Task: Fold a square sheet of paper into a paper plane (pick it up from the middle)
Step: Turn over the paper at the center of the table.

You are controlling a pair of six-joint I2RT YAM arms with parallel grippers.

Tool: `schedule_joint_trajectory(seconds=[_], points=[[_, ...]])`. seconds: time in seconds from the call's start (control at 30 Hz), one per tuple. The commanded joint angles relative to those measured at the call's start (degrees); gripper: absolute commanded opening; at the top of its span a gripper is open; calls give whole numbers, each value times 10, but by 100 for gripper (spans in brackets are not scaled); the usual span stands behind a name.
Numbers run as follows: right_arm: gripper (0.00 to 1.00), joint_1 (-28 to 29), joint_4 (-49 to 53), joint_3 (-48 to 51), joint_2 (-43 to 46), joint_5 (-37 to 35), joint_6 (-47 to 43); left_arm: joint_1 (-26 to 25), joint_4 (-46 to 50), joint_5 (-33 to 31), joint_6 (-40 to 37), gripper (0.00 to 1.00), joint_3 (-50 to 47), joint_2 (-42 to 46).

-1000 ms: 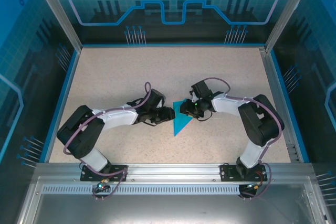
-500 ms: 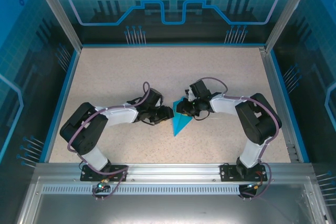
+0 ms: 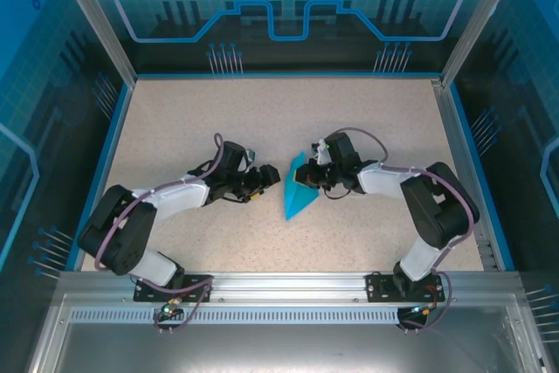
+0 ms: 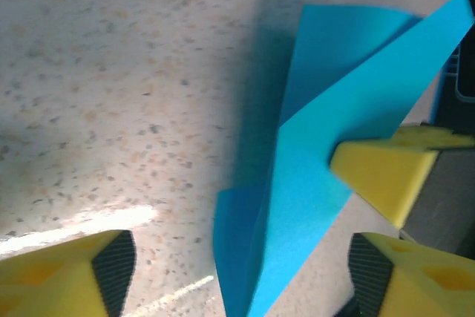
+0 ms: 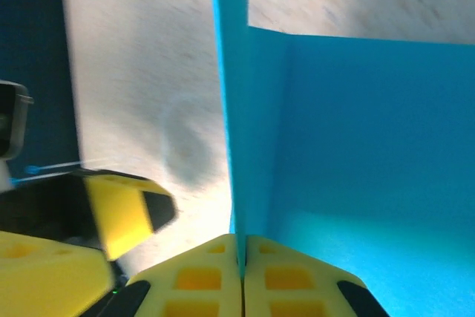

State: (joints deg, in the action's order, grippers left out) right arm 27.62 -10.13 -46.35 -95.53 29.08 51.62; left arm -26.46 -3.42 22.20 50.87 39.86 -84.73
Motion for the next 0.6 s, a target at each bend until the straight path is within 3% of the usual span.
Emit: schedule_joint_trajectory(seconds=[0.0, 0.13, 0.37, 0.47, 0.57], points=[[7, -17, -50, -8, 47, 61, 33, 9, -65, 82, 13, 87, -11, 32], [7, -22, -88, -19, 65, 101, 66, 9, -120, 134, 42, 97, -10, 40], [8, -23, -123, -32, 78, 130, 108, 9, -217, 180, 110, 97, -25, 44], [8, -23, -131, -33, 77, 140, 120, 9, -243, 185, 124, 88, -31, 46], [8, -23, -131, -31, 77, 144, 125, 9, -288, 189, 143, 67, -38, 47]])
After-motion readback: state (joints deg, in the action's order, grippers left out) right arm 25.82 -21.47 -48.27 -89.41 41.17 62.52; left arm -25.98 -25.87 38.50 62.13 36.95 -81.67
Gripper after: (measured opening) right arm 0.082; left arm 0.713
